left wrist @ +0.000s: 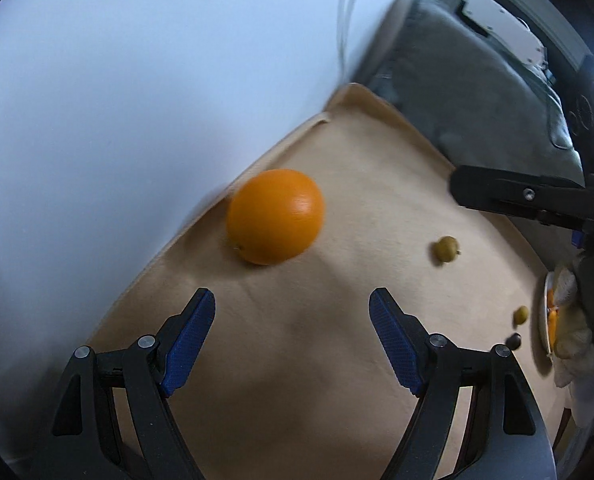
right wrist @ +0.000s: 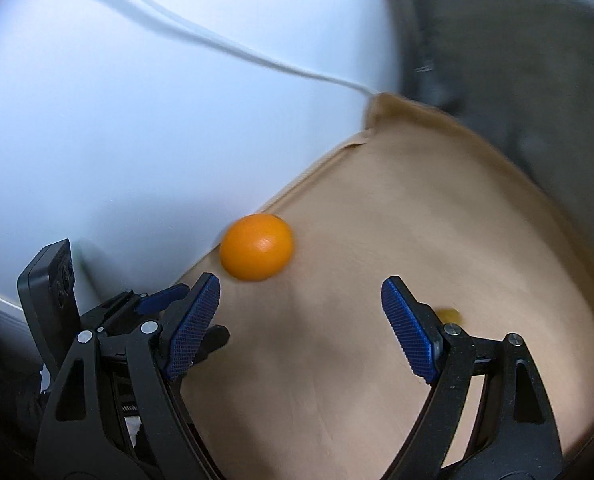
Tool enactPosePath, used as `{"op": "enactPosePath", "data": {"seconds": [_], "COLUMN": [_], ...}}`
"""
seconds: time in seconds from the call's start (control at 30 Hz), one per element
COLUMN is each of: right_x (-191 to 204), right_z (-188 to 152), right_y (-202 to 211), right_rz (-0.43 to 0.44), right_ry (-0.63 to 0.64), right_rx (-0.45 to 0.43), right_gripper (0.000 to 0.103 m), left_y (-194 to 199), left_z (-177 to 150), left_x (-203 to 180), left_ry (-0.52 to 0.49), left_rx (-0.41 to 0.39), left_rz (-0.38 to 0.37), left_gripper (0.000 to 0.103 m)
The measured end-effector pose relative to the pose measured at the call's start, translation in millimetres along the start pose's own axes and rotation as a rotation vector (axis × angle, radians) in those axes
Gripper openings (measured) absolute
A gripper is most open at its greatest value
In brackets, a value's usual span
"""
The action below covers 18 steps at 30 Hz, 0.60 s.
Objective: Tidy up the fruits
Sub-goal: 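Close the right gripper around the large orange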
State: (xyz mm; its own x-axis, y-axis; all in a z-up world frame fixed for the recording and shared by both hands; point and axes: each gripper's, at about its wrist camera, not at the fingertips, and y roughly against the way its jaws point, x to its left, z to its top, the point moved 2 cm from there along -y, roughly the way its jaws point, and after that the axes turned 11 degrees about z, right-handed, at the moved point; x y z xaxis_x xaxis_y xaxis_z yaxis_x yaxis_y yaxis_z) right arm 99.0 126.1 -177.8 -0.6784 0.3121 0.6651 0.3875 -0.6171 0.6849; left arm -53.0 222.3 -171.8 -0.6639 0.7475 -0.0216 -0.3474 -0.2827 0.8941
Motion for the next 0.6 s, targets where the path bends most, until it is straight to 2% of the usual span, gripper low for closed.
{"op": "enactPosePath", "data": {"seconds": [0.3,0.47,0.6], "right_x": [0.7,0.0,-0.2], "right_z": [19.0,19.0,17.8], "right_y": [-53.0,-66.1,-76.7], "right_rz": [0.087,0.141,0.179], "right_ry": [0.037,0.035,0.030], "right_rx": [0.078,0.100,0.116], "right_gripper": [0.086,0.086,0.086], "left_y": [-18.0,-23.0,-28.4], "left_z": [4.6,5.1,6.4], "left_x": [5.3,1.7,0.4], "left_ry": [0.044,0.043,0.049], "left_rx": [-0.003,-0.017,-0.017], "left_rz": [0.004,0.006,0.004], "left_gripper": [0.078,0.078,0.074]}}
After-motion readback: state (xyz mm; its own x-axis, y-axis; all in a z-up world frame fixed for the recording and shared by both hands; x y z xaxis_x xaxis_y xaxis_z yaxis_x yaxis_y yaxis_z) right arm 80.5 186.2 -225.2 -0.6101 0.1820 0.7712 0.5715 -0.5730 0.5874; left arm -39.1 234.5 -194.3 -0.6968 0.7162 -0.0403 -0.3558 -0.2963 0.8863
